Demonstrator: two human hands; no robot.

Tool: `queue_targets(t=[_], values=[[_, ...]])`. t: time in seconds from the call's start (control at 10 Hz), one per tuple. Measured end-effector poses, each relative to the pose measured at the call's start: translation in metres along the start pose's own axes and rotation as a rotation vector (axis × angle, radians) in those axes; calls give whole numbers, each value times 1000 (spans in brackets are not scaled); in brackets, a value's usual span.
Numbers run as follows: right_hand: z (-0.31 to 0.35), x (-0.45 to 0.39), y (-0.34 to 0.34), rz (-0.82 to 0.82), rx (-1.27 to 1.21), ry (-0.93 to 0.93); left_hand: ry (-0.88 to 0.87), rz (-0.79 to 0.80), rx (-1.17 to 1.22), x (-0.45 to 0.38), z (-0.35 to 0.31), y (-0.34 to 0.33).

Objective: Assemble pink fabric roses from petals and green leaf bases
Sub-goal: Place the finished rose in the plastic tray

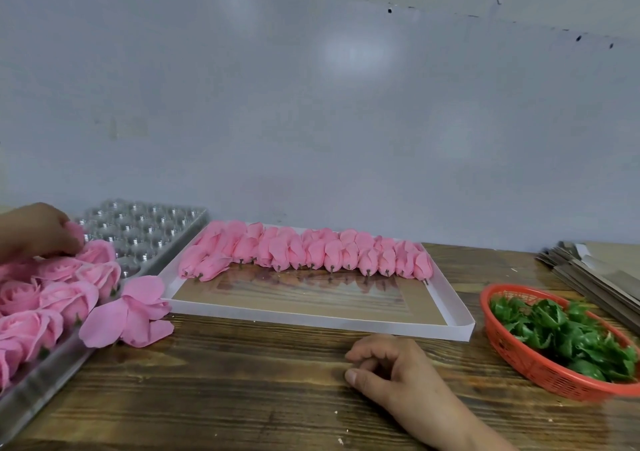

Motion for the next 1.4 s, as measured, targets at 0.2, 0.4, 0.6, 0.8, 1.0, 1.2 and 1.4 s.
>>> queue_targets(t=[0.2,0.4,0.6,0.8,1.0,1.2,1.4], values=[[-3,0,0,-22,9,-7,13,-85,-200,-32,40,12],[-3,-1,0,-20,12,-5,20,-81,-285,-63,72,2],[0,-1,0,-10,-4,14,-4,-98,-348,-76,75,1],[1,-2,1,-11,-6,28,-6,-133,-478,-53,67,11],[0,-2,1,-15,-2,30,-10,-152,-514,-62,65,17],[0,-2,0,-16,-1,42,10,-68,-452,-70,67,0],[0,-3,0,-13,-4,41,-119,45,-395,-42,38,13]])
Point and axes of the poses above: each hand's wrist, its own x-axis away from the middle knuckle, its own y-axis out of the back of the hand, z = x × y, the point moved 8 cm from there along -x, towards the middle knuckle, and after that the axes turned 13 degrees about x, right-handed, at the moved point
